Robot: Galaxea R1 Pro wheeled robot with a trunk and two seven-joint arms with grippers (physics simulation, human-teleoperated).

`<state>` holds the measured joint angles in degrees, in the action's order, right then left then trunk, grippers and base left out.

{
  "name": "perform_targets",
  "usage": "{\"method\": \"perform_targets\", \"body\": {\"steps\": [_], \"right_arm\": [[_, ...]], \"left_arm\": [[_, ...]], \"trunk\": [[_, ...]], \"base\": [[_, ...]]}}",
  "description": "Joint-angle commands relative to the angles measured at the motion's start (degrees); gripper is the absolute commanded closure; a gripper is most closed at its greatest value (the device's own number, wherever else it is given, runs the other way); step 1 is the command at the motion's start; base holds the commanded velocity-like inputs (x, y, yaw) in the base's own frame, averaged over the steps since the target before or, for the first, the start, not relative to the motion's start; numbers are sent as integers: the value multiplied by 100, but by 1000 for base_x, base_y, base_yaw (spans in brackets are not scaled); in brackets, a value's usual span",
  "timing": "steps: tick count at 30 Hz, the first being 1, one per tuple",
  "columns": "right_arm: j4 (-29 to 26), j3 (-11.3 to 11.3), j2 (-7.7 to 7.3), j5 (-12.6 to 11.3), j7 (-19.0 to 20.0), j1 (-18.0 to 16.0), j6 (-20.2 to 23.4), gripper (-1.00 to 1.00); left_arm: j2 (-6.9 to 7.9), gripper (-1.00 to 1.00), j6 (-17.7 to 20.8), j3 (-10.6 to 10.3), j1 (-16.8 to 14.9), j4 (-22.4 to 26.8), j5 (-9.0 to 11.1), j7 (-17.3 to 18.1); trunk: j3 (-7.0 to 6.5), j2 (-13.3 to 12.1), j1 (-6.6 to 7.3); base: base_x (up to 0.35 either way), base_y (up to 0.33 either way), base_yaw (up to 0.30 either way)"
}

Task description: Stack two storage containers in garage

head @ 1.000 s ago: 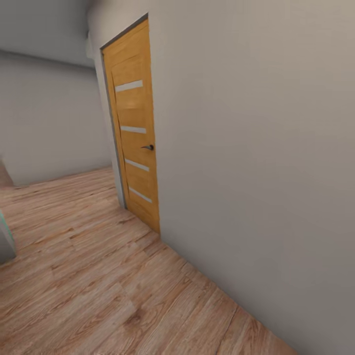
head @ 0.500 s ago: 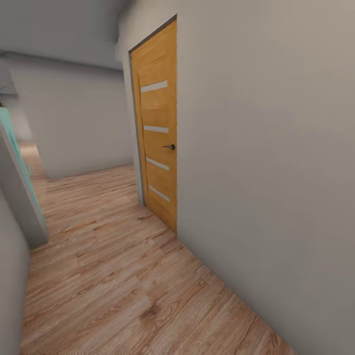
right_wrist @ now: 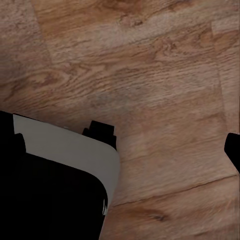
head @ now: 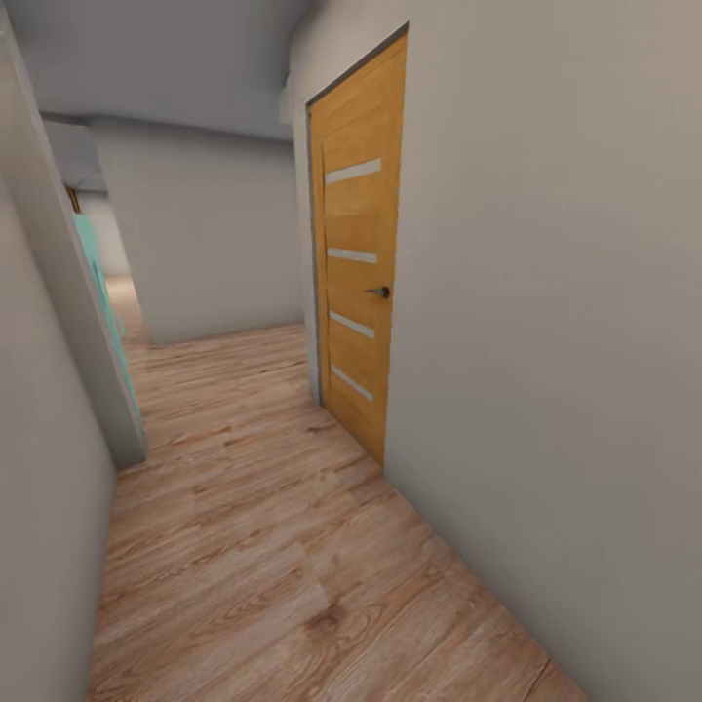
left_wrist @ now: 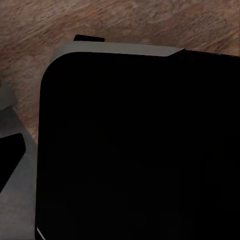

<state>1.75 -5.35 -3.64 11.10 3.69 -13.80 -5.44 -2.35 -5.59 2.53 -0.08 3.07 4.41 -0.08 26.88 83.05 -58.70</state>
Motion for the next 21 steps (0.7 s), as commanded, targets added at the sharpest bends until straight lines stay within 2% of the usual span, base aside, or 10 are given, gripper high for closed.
{"method": "perform_targets", "body": {"steps": [1, 21], "right_arm": [[18, -44, -1, -3, 9, -8, -36, -100], [19, -45, 3, -3, 9, -8, -36, -100]], "left_arm": [[-2, -100, -13, 20, -1, 1, 43, -1], [-2, -100, 3, 20, -1, 1, 45, -1]], "trunk": [[5, 3, -3], [4, 3, -3]], "base": [[282, 0, 269], [317, 0, 269]]}}
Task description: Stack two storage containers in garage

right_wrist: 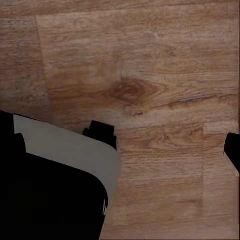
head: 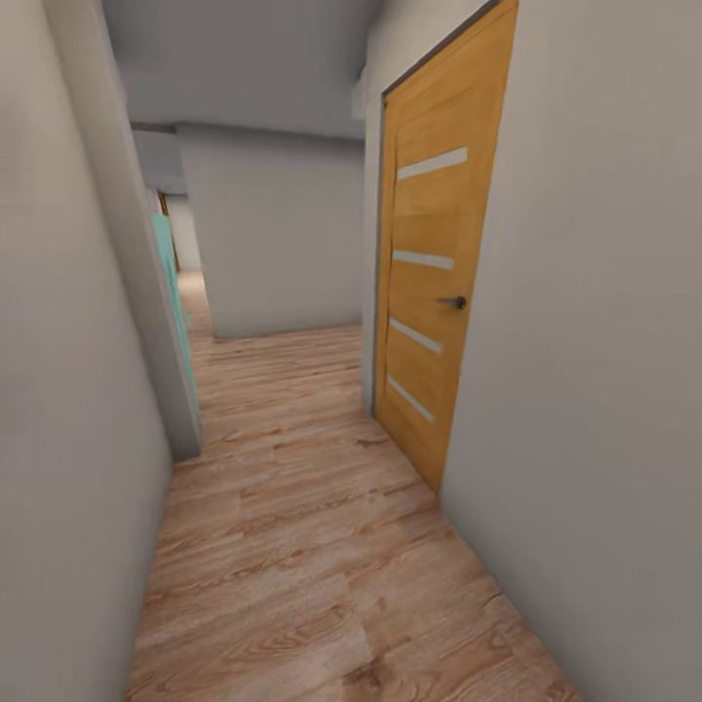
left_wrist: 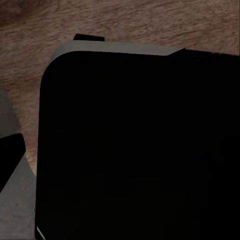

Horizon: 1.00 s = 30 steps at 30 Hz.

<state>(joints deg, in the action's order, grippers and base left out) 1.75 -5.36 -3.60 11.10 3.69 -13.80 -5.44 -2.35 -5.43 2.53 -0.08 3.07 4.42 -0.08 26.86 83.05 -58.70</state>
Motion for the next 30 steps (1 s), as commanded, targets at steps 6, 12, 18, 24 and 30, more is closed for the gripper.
{"method": "perform_targets", "body": {"steps": [6, 12, 18, 24, 30], "right_arm": [[21, -44, -1, -3, 9, -8, -36, -100], [19, -44, -5, -3, 12, -8, -36, -100], [23, -44, -6, -3, 18, -8, -28, -100], [19, -44, -14, -3, 18, -8, -15, -100], [18, -44, -21, -3, 18, -8, -29, -100]], "left_arm": [[-2, -100, -11, 20, -1, 1, 49, -1], [-2, -100, -11, 20, -1, 1, 50, -1], [-2, -100, -11, 20, -1, 1, 50, -1], [-2, -100, -11, 12, -1, 1, 57, -1], [-6, -100, -11, 12, -1, 1, 58, -1]], "trunk": [[-14, 2, -3], [-31, 2, -3], [-33, 2, -3], [-33, 2, -3], [-33, 2, -3]], "base": [[321, 0, 267], [321, 0, 172], [321, 0, 20], [321, 0, 1], [321, 0, 0]]}}
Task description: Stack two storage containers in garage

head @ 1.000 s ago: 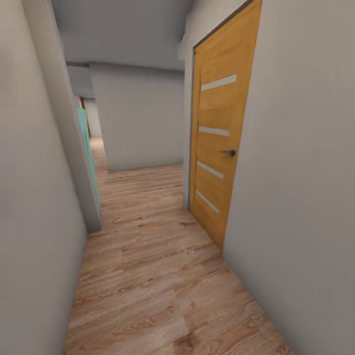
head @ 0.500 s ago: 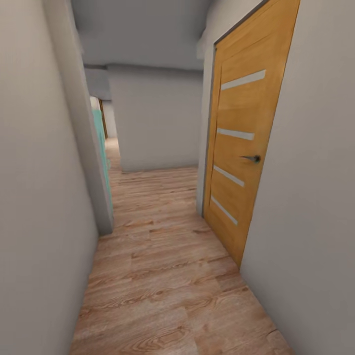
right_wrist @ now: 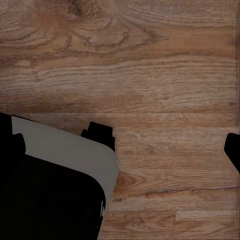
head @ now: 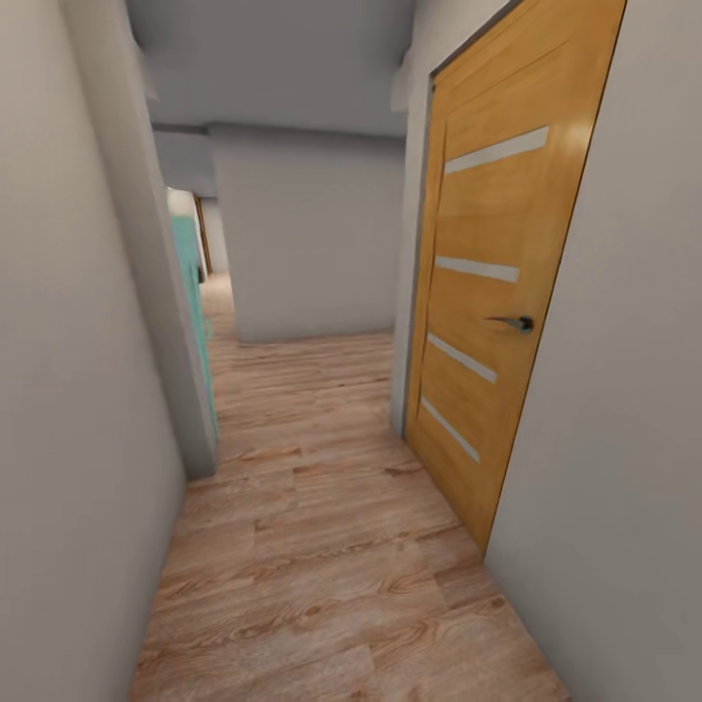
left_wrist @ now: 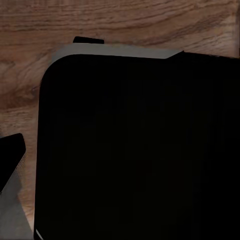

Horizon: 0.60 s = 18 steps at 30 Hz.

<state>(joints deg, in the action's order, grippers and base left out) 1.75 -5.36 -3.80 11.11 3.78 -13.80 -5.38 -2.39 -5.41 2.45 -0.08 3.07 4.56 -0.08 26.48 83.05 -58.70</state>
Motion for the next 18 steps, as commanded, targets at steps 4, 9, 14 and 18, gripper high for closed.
{"method": "perform_targets", "body": {"steps": [4, 9, 14, 18], "right_arm": [[18, -44, 14, -3, 9, -8, -34, -100], [22, -44, 19, -3, 9, -8, -3, -100], [22, -44, 20, -3, 9, -8, 8, -100], [21, -44, 19, -3, 6, -8, -5, -100]], "left_arm": [[1, -100, -13, 18, -1, 1, 43, -1], [2, -100, -13, 21, -1, 1, 39, -1], [2, -100, -13, 24, -1, 1, 42, -1], [2, -100, -13, 24, -1, 1, 43, -1]], "trunk": [[5, 3, -3], [5, 3, -3], [5, 3, -3], [5, 3, -3]], "base": [[321, 0, 0], [321, 0, 0], [321, 0, 44], [321, 0, 235]]}}
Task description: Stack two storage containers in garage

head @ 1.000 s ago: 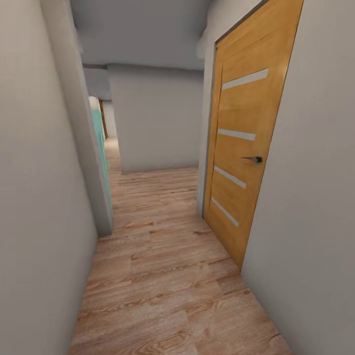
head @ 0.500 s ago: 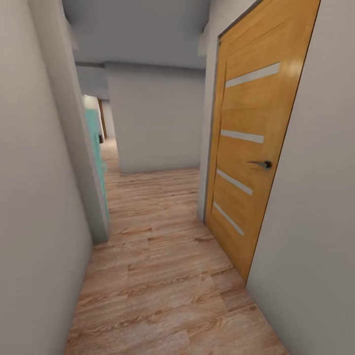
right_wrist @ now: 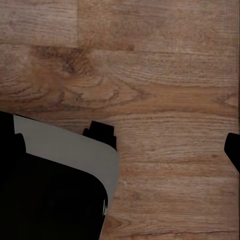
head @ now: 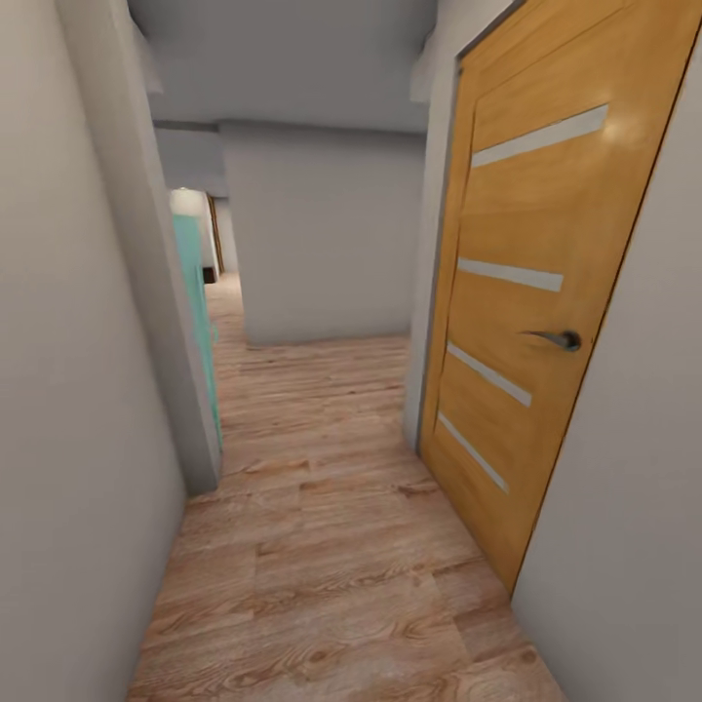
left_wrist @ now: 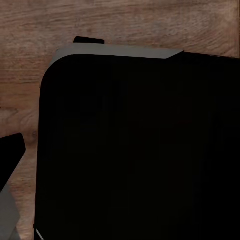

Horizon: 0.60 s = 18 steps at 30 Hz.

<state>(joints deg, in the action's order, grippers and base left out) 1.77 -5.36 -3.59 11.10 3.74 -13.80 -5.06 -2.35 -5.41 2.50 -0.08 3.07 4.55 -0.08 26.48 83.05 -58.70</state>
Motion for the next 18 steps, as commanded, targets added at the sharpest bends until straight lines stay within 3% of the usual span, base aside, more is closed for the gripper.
{"method": "perform_targets", "body": {"steps": [1, 8, 18], "right_arm": [[18, -44, -1, -3, 11, -9, -37, -100], [20, -44, -1, -3, 9, -9, -47, -100], [20, -44, -10, -3, 22, -9, -54, -100]], "left_arm": [[-2, -100, -12, 21, -1, 1, 45, -1], [-2, -100, -12, 18, -1, 1, 46, -1], [-2, -100, -12, 22, -1, 1, 45, -1]], "trunk": [[5, 3, -3], [5, 3, -3], [5, 3, -3]], "base": [[321, 0, 257], [321, 0, 251], [321, 0, 36]]}}
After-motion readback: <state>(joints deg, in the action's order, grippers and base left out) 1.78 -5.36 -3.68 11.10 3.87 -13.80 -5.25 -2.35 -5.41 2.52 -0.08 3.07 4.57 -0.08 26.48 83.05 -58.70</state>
